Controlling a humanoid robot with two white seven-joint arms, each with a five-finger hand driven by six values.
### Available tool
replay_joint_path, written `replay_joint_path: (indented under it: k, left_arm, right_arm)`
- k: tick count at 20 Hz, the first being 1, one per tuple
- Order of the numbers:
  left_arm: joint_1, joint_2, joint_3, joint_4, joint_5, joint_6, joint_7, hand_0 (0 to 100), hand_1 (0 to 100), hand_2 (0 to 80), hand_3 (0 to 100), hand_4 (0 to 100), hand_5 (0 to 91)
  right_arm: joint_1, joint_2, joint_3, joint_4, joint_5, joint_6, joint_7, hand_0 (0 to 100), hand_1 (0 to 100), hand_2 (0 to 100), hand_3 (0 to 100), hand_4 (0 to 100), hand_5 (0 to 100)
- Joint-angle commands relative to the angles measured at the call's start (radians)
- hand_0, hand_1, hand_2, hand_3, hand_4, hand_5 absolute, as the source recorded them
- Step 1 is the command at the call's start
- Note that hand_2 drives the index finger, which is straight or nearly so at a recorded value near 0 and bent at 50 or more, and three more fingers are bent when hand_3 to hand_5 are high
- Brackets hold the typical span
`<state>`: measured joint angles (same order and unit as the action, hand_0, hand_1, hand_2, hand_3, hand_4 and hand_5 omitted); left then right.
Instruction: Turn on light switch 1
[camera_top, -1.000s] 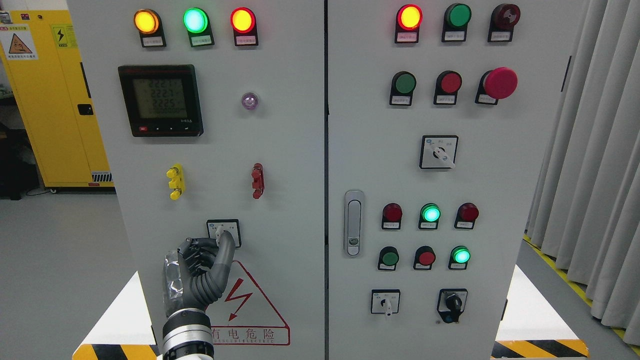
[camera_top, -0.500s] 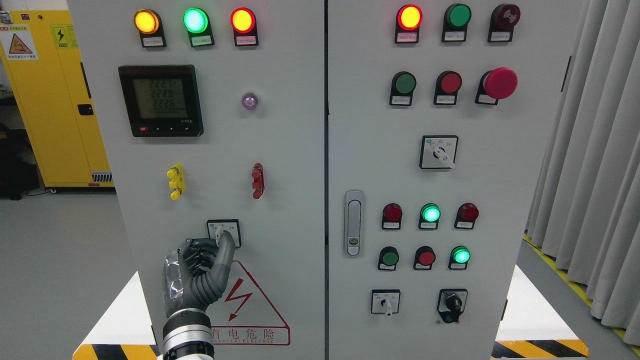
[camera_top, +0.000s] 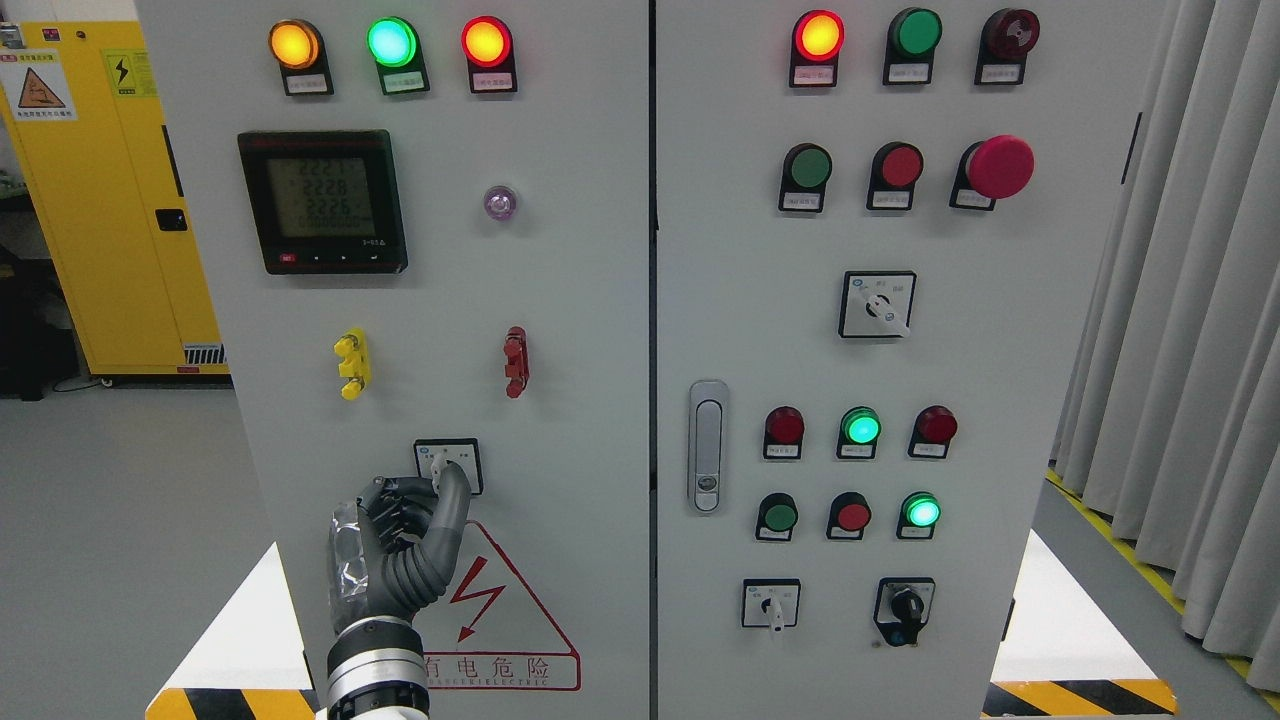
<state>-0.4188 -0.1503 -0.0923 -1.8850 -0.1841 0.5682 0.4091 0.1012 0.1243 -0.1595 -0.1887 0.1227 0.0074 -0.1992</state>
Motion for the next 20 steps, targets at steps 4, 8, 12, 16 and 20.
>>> replay_joint_path:
  k: [4, 8, 12, 16, 20]
  left_arm:
    - [0.000, 0.000, -0.001, 0.003, 0.000, 0.001, 0.000, 41, 58, 63.8, 90, 84, 78.8]
    - [-0.002, 0.000, -0.001, 0.003, 0.000, 0.001, 0.000, 41, 58, 63.9, 90, 84, 78.9]
    - [-0.002, -0.002, -0.003, 0.004, 0.002, 0.001, -0.001, 41, 57, 63.9, 90, 84, 78.7]
    - [-0.002, -0.002, -0.003, 0.004, 0.002, -0.001, -0.001, 42, 57, 63.9, 90, 84, 78.7]
    - [-0.002, -0.002, -0.003, 0.004, 0.002, -0.001, -0.001, 44, 56, 63.9, 90, 84, 79.3]
  right_arm:
    - [0.000, 0.000, 0.000, 0.000, 0.000, 0.000, 0.000, 0, 50, 4, 0, 0, 0]
    - [0.000, 0.000, 0.000, 0.000, 0.000, 0.000, 0.000, 0, 50, 4, 0, 0, 0]
    - [0.000, 0.000, 0.000, 0.000, 0.000, 0.000, 0.000, 0, 50, 4, 0, 0, 0]
    - [0.000, 0.000, 0.000, 0.000, 0.000, 0.000, 0.000, 0, 50, 4, 0, 0, 0]
    - [0.000, 0.000, 0.000, 0.000, 0.000, 0.000, 0.000, 0, 50, 4, 0, 0, 0]
